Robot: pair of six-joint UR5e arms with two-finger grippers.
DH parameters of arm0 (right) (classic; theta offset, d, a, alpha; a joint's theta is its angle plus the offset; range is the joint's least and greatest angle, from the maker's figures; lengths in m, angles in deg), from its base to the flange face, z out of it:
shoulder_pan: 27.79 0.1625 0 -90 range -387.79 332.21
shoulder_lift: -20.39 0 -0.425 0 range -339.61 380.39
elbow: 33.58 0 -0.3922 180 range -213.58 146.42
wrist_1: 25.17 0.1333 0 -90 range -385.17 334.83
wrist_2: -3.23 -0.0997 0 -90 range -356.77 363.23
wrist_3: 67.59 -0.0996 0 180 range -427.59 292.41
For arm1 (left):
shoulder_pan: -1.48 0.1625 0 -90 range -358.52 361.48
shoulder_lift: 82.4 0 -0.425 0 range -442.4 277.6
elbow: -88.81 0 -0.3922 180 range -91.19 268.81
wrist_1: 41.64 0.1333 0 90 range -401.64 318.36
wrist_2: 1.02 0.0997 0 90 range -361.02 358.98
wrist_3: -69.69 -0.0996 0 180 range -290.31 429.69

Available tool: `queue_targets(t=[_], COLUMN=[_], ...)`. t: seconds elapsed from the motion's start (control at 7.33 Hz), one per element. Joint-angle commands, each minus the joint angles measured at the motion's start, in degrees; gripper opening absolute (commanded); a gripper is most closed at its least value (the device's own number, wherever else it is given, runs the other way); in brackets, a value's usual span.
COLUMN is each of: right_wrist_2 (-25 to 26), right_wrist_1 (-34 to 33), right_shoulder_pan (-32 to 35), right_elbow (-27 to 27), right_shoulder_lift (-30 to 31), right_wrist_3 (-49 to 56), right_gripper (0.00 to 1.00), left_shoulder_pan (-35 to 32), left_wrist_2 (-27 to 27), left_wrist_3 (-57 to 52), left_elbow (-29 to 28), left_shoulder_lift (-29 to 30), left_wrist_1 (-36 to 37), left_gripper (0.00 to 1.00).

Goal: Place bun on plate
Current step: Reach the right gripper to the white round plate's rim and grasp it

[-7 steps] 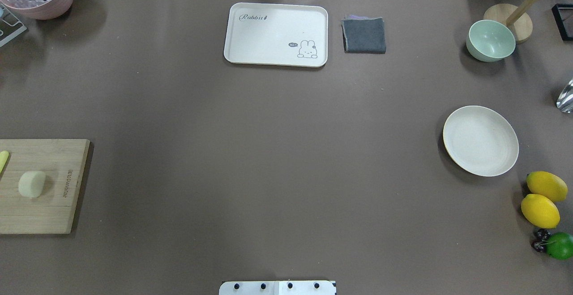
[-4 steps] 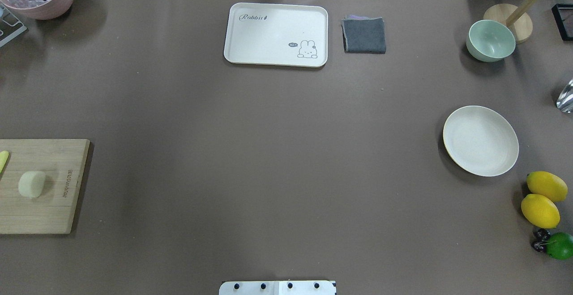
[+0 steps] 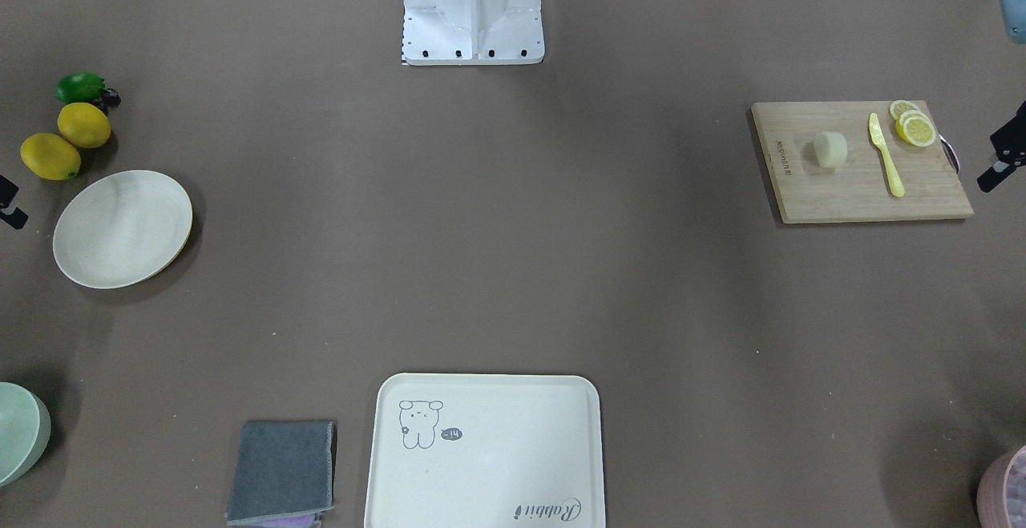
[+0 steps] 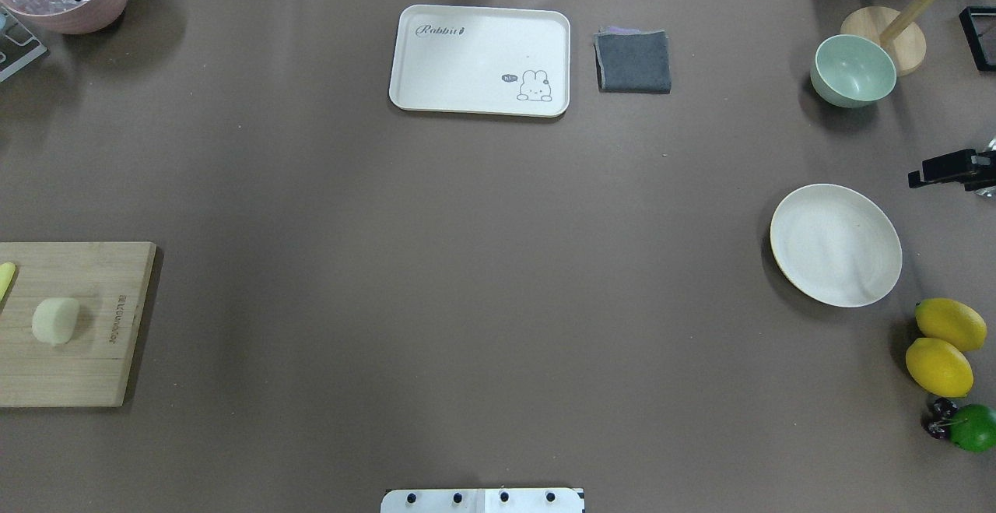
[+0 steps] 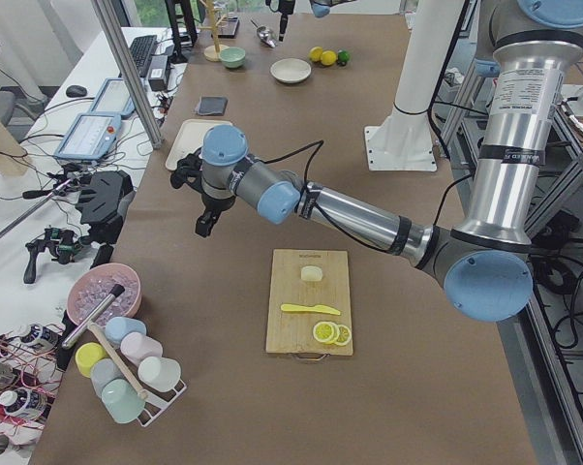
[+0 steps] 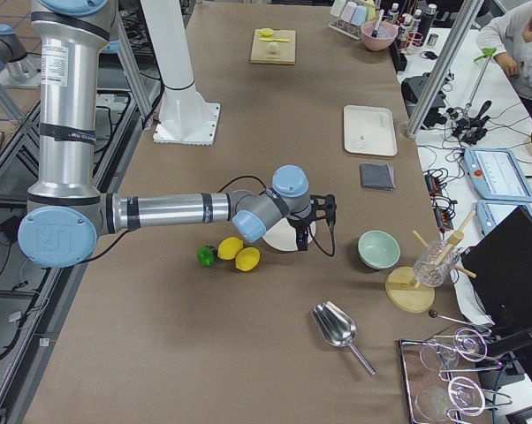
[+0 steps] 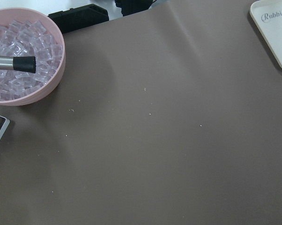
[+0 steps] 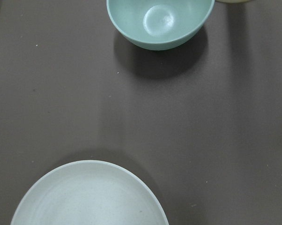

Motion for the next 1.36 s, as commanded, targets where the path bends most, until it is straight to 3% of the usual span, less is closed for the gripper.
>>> queue_targets(t=[0.0,0.27,0.68,0.82,0.95,1.09,1.23], right_wrist_2=[0.3,1.0,3.7,3.7,3.7,3.8,3.8], right_wrist_1=[17.7,19.3,21.7,23.2,23.3,23.3,23.3], right_shoulder_pan=[-2.8,-4.5,-9.2,-9.6,-10.1,-10.7,-11.3], right_elbow=[9.8,10.1,9.9,9.8,9.8,9.9,9.8], right_shoulder_lift=[0.2,0.4,3.7,5.0,5.2,5.2,5.1], right_wrist_3=[-9.1,-10.3,-9.8,-9.6,-9.7,-9.7,-9.7], right_gripper=[0.89,0.79,0.77,0.72,0.48,0.35,0.34], left_shoulder_pan=[0.4,0.4,0.4,0.4,0.4,0.4,0.4], left_wrist_2=[0.1,0.1,0.1,0.1,0.2,0.2,0.1], left_wrist_3=[0.0,0.0,0.0,0.0,0.0,0.1,0.0], left_elbow=[0.7,0.7,0.7,0.7,0.6,0.7,0.7], left_shoulder_lift=[-1.8,-1.9,-2.0,-2.8,-2.8,-3.1,-3.2], left_wrist_1=[-1.3,-1.5,-1.5,-2.2,-2.9,-3.1,-3.1], left_gripper=[0.98,0.98,0.98,0.98,0.98,0.98,0.98])
